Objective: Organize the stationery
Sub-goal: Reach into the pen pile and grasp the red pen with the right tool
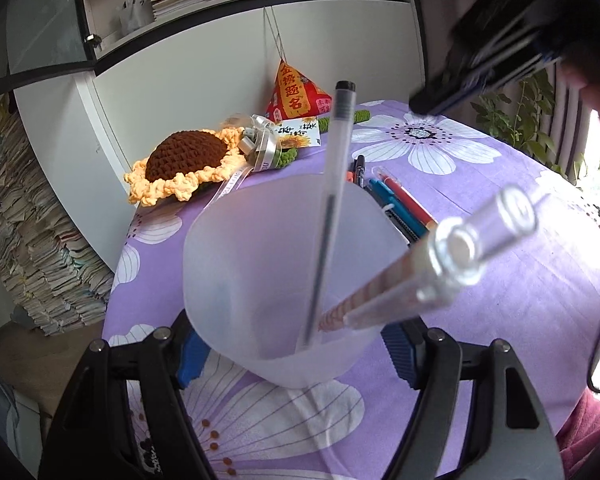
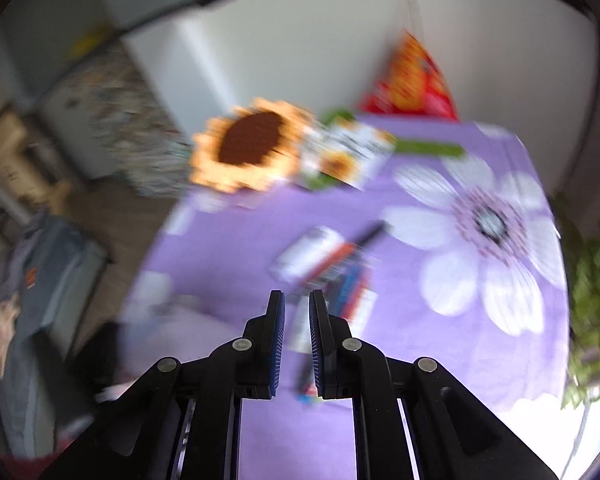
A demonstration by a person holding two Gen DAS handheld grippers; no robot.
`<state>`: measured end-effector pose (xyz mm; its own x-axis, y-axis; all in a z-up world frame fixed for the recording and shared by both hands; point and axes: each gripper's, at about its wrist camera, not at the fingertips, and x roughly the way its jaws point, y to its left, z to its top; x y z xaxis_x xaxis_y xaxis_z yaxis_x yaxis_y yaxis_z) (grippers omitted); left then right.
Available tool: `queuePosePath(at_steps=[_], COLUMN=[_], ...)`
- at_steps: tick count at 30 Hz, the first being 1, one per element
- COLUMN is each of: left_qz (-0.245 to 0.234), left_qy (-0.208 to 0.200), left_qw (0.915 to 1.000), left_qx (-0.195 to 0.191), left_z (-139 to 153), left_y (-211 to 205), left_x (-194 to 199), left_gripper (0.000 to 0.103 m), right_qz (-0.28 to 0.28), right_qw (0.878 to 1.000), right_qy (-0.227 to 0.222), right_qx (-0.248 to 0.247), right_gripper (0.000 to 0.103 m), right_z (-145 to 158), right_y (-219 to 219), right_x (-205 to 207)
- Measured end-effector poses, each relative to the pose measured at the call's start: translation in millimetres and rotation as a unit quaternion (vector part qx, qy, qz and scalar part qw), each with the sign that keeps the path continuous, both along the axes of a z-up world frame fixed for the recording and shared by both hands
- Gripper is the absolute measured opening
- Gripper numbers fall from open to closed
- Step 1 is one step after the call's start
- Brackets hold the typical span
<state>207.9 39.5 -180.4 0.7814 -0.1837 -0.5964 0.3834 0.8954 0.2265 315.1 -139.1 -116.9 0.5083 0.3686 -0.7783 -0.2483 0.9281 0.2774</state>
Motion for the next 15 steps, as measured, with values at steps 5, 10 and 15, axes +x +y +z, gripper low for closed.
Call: queuePosePath(at_steps=[5,10,15], left_qz=[-0.007,0.006,0.02], left_qy=[-0.013,0.003,0.013], left_qw=[0.9999,0.9998,0.9991], left_qx=[0.003,-0.02,-0.035], left_z=[-1,-1,-5], left_y=[-1,5,9], left_x=[-1,5,7], left_gripper=[0.072,0.073,0.073], right_qz=[-0.048,-0.068,-0.067], right_qw=[0.996,0.992,0.99], right_qy=[0.064,0.102,0.117], right_qx=[-0.04,-0.021,-0.029], right_gripper=[0.011,0.011,0.011], right_z=[-44,-64,-73], right_y=[-13,-18,-12], right_x=[43,74,95])
